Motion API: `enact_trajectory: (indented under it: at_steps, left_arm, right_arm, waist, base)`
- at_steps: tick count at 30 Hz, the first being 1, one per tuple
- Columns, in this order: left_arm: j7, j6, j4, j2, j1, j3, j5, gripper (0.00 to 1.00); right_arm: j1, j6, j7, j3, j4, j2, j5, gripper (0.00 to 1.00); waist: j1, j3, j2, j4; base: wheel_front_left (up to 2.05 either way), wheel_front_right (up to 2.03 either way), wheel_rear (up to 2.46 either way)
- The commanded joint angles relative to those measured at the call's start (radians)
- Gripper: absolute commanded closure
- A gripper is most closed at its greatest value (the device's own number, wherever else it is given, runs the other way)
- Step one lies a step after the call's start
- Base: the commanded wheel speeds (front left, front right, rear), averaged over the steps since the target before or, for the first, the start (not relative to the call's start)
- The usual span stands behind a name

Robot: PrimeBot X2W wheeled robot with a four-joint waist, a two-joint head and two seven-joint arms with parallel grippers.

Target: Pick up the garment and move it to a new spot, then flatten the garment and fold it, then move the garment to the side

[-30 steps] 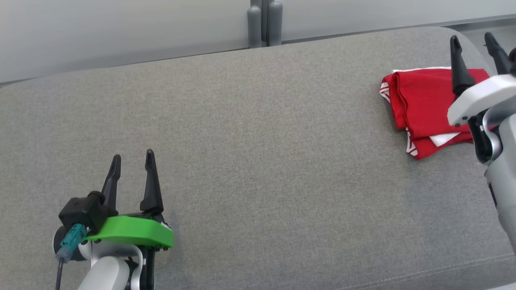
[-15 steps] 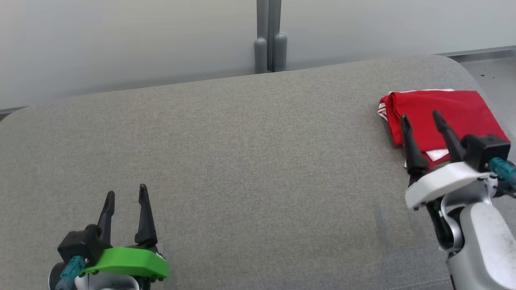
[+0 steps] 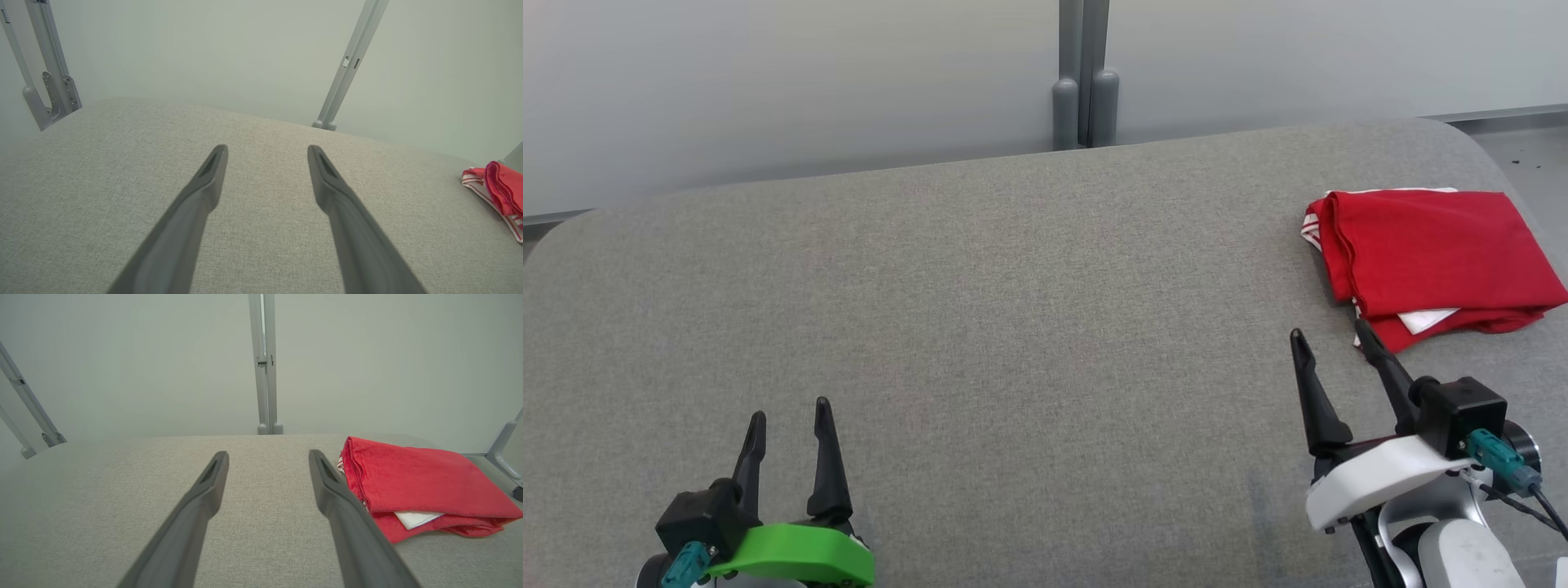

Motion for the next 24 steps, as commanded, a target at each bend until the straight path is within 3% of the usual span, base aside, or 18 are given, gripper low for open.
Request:
enact_trajectory:
  at_steps: [1, 24]
  left_arm:
    - [-0.003, -0.004, 0.003, -0.002, 0.014, 0.004, 0.012, 0.00]
    - [-0.003, -0.016, 0.010, -0.014, 0.044, 0.043, 0.051, 0.00]
  right_arm:
    - [0.017, 0.000, -0.007, 0.004, -0.002, -0.002, 0.012, 0.00]
    - [0.031, 0.000, -0.037, 0.037, 0.032, -0.001, 0.059, 0.00]
  waist:
    - [0.0001, -0.003, 0.0000, 0.002]
    - [0.0001, -0.026, 0.0000, 0.012]
  base:
    - [0.00, 0.00, 0.00]
    - [0.00, 0.00, 0.00]
